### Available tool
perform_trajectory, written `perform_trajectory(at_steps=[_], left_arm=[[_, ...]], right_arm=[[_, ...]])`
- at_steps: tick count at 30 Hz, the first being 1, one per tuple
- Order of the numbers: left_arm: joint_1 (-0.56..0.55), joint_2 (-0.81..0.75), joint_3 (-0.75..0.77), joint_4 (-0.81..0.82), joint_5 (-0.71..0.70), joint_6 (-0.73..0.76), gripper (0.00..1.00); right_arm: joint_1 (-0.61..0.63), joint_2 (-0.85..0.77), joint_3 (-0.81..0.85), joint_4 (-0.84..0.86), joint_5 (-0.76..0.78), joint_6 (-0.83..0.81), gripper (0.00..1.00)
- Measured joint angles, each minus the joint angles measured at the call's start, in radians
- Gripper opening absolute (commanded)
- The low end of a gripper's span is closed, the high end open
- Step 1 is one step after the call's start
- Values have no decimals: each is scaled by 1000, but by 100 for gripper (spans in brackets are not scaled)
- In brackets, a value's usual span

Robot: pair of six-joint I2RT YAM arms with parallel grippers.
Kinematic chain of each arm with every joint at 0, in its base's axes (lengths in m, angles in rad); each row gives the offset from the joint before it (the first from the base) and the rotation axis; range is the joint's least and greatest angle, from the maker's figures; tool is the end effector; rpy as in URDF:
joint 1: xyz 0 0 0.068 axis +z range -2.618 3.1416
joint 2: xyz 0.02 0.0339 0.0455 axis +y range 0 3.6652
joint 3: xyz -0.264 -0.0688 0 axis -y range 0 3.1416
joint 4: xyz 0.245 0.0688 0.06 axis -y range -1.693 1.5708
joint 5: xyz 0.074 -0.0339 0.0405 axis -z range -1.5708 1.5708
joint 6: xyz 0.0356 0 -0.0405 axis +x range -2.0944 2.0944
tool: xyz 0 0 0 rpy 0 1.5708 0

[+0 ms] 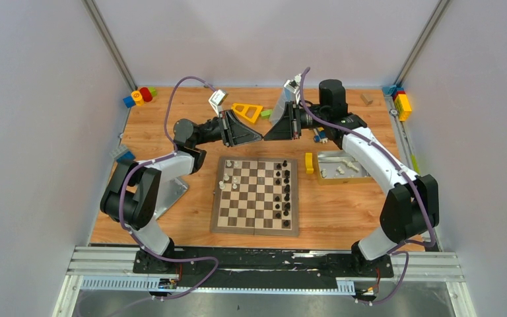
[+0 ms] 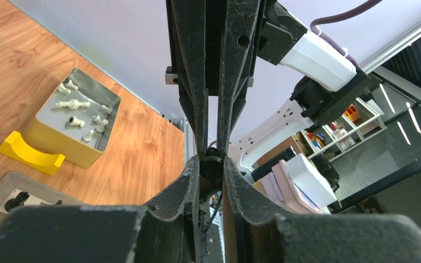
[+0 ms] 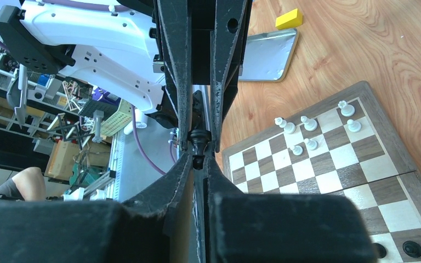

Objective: Set up the chess pieces on the board
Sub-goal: Place the chess piece on the chessboard.

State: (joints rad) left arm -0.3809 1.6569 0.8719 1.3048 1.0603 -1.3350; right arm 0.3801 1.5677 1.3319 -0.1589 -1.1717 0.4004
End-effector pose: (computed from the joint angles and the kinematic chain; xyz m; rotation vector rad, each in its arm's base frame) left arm 0.3020 -0.1544 0.2912 0.5050 1.5567 -1.9428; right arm 0.3152 0.1612 0.3448 -0.8149 1.8935 1.6350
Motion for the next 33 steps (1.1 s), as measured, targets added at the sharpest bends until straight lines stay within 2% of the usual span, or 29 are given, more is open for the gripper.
perform_trajectory(at_steps=[4, 8, 10, 14, 16, 19, 22, 25, 29, 33], left_arm=[[0, 0, 0, -6, 0, 13, 16], [0, -1, 0, -16, 1, 43, 37], [0, -8, -1, -48, 4, 72, 51], [10, -39, -14, -130, 8, 137, 69], [24, -68, -19, -175, 11, 171, 77], [58, -124, -23, -253, 14, 241, 82], [95, -204, -22, -402, 14, 359, 88], [122, -307, 6, -691, -8, 571, 91], [134, -377, 154, -1119, -81, 867, 96], [159, -407, 265, -1387, -177, 1054, 100]], right_arm=[[-2, 0, 0, 0, 0, 0, 0], [-3, 0, 0, -5, 5, -11, 0], [-4, 0, 0, -21, 7, -29, 0], [-11, -10, 0, -96, 24, -107, 0], [-11, -22, 0, -150, 42, -162, 0], [-13, -51, 0, -244, 85, -266, 0], [-13, -83, 0, -344, 146, -381, 0], [2, -113, 0, -453, 251, -509, 0], [69, -132, -2, -570, 430, -649, 0], [187, -128, -2, -666, 636, -745, 0]])
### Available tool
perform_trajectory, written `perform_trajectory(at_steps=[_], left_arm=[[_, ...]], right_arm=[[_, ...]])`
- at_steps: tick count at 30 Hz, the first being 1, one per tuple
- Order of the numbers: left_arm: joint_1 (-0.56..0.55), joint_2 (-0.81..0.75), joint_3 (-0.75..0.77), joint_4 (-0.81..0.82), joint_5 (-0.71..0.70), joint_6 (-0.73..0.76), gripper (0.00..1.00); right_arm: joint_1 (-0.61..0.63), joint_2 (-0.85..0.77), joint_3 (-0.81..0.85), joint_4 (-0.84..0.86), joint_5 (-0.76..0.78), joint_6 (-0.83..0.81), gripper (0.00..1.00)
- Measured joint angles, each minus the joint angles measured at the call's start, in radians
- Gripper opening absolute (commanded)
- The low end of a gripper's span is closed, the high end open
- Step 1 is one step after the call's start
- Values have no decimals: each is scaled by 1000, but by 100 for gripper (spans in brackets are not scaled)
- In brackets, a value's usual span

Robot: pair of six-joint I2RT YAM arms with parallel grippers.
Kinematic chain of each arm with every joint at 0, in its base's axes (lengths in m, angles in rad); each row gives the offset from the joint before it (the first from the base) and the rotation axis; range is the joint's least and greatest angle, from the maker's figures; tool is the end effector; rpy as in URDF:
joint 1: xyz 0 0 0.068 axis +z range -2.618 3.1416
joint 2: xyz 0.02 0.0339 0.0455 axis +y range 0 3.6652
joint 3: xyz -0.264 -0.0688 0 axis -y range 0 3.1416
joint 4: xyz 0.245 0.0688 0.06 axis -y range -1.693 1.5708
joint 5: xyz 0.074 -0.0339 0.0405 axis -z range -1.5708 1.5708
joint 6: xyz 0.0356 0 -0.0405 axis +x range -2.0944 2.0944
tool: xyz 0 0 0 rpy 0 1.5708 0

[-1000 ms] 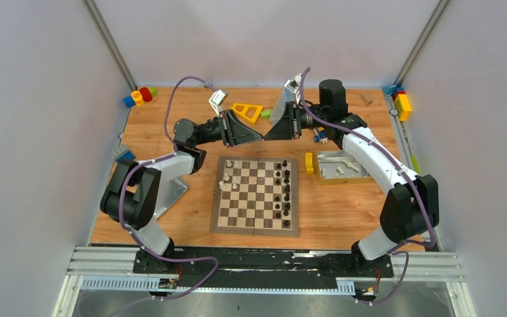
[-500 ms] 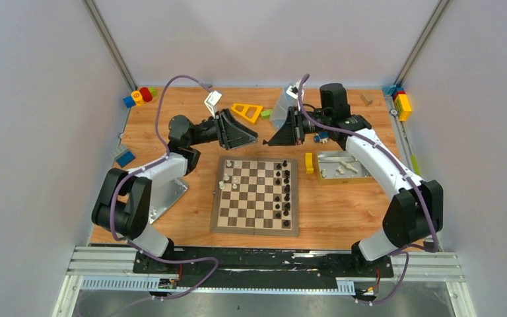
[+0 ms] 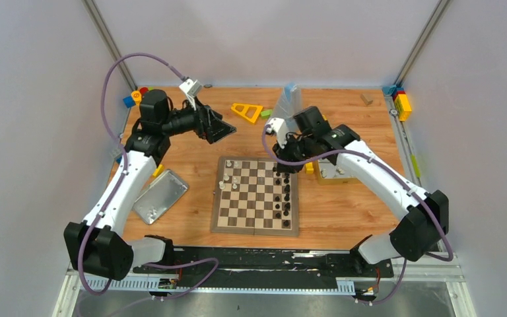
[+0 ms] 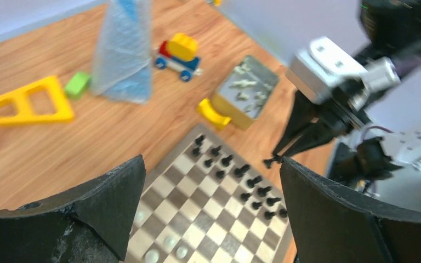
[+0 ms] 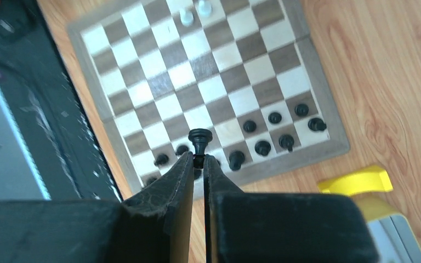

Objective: Set up the chess pieces on the board
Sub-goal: Place the chess piece on the chessboard.

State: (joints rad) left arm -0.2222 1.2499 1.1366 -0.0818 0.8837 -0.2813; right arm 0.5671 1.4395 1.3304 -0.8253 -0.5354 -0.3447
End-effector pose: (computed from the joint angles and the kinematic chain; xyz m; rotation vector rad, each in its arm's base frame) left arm 0.2687 -0.0889 0.3772 0.6135 1.7277 -1.1326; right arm 0.2413 0.1752 0.3241 -1.2857 2.1160 0.7623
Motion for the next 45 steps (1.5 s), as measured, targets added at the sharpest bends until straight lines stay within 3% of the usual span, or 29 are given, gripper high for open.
perform_trajectory(at_steps=[7, 18, 30, 45], left_arm=[[111, -71, 19, -257, -155, 121, 100], [210, -127, 38, -415, -246, 163, 100], [285, -134, 38, -431, -190, 160, 100], [312, -136, 37, -420, -135, 148, 100]], right_arm=[[170, 126, 63, -134, 314, -94, 1], [324, 383, 153, -253, 640, -183, 0], [355, 498, 229, -301, 719, -212, 0], [367, 517, 229, -323, 720, -216, 0]])
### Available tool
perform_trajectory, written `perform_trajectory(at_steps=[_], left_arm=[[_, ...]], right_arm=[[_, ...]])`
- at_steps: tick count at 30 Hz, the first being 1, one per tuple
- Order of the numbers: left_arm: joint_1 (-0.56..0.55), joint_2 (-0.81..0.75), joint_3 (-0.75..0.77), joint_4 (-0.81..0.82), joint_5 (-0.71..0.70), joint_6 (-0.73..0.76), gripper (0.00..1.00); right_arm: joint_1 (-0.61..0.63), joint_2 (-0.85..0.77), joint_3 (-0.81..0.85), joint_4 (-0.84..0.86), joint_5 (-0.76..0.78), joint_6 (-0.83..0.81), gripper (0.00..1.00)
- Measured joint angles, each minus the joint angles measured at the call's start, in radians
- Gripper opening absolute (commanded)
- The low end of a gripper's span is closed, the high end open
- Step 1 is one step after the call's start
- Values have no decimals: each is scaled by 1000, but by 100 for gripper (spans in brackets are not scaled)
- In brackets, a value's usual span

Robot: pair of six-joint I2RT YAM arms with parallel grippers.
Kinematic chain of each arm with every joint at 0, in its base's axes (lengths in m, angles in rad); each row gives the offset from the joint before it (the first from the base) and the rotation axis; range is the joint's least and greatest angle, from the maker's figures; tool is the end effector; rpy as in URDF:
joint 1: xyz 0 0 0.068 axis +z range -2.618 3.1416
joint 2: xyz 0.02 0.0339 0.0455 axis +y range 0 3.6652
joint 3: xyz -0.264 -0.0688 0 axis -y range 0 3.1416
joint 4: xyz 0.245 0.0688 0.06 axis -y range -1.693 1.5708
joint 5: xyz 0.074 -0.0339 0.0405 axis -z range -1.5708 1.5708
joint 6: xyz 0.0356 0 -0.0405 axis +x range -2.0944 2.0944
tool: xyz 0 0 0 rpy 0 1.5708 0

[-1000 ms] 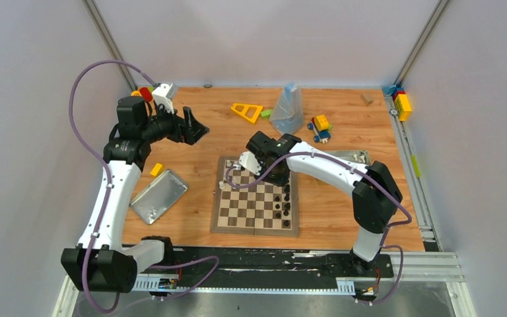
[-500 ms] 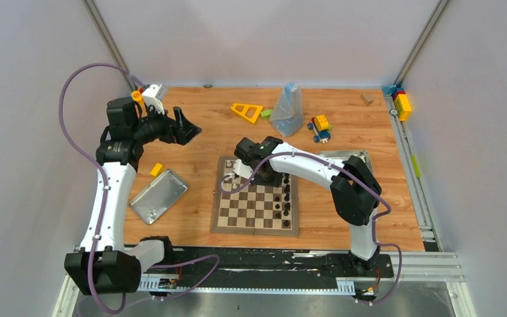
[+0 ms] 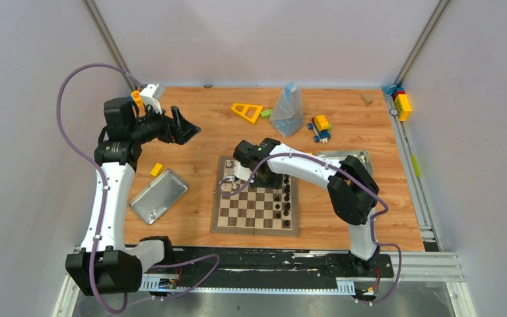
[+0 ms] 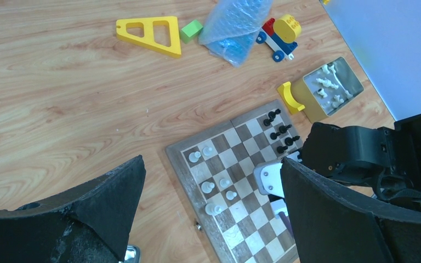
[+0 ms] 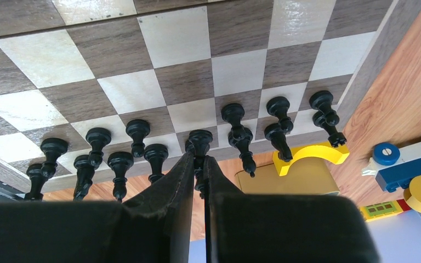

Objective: Set up the chess pieces on the board
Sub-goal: Place the chess piece on the chessboard.

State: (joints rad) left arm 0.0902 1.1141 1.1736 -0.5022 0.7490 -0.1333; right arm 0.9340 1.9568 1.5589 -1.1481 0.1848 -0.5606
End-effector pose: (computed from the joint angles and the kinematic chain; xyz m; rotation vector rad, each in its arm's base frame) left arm 0.2362 -0.0030 0.3820 0.2589 1.9509 -0.7765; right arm 0.2260 0.2946 0.2095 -2.0847 2.2551 -0.2726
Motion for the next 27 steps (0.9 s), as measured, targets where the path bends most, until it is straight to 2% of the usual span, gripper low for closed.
perform_trajectory(at_steps=[27], left_arm=[[10, -2, -4, 21, 18, -11, 100]], right_arm=[[2, 38, 0, 0, -11, -9, 0]])
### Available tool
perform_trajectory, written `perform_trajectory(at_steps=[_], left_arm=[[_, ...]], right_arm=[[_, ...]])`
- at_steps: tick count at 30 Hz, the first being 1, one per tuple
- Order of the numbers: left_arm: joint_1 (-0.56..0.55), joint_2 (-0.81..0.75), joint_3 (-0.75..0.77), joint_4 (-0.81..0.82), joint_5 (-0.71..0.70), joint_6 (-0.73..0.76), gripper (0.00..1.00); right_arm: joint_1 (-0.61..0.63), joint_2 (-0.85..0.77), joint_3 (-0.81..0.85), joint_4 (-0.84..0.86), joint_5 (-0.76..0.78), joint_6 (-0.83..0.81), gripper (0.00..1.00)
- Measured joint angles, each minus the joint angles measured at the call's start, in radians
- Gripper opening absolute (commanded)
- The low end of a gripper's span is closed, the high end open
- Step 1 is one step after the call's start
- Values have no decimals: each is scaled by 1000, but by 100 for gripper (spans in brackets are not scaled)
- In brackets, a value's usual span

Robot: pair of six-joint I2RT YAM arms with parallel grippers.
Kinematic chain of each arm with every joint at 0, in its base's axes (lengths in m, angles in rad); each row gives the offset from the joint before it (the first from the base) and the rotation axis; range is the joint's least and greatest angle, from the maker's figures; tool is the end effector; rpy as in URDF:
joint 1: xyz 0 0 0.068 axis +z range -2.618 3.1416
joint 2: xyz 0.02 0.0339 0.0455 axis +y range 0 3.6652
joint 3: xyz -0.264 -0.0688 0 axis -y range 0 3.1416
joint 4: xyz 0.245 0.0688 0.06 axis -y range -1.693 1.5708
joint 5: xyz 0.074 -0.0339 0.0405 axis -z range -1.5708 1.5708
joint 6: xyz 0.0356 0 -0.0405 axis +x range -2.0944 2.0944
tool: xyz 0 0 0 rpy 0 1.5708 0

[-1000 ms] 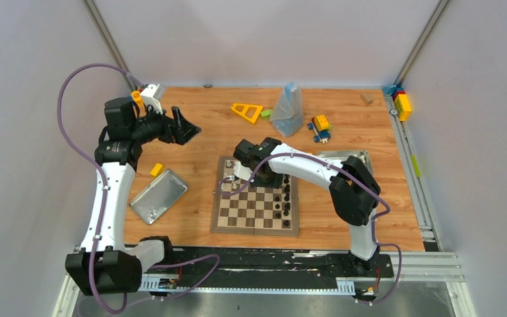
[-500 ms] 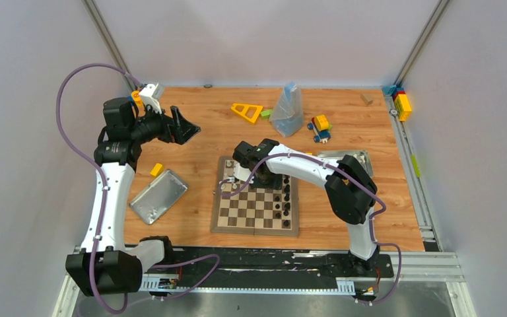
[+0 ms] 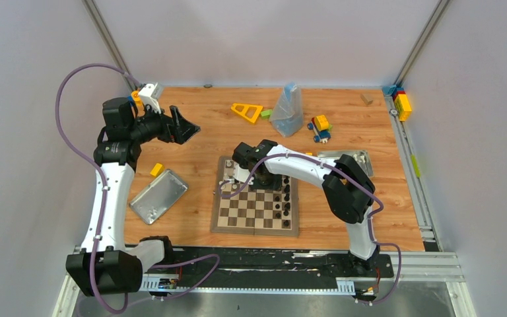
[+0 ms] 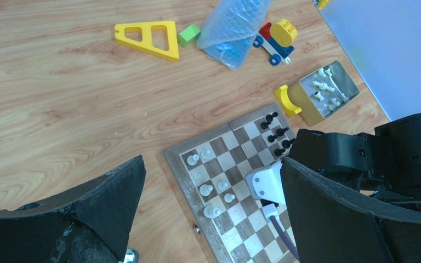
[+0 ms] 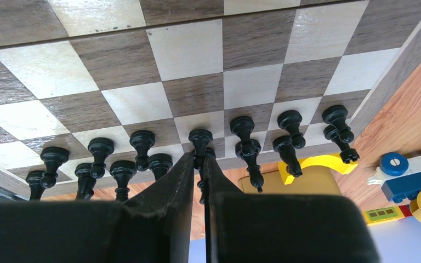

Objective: Set up the chess pieces on the board
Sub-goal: Place the chess piece on the chessboard.

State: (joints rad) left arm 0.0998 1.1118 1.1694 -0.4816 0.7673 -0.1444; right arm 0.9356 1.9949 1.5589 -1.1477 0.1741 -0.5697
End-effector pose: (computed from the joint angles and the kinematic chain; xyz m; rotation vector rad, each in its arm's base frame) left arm 0.2363 -0.0012 0.3832 0.2584 1.9331 -0.7888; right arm 0.2273 0.2979 0.1960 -2.1278 2.2694 -0.2706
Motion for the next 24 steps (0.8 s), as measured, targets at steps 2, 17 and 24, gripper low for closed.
perform_trajectory(at_steps=[2, 17, 24], left_arm=[[1, 0, -1, 0, 2, -3, 100], [4, -1, -5, 3, 10, -6, 100], [6, -1, -6, 3, 10, -6, 100]], right_arm=[[0, 1, 0, 0, -1, -1, 1], [6, 1, 0, -1, -6, -2, 22], [6, 1, 2, -3, -6, -2, 25]])
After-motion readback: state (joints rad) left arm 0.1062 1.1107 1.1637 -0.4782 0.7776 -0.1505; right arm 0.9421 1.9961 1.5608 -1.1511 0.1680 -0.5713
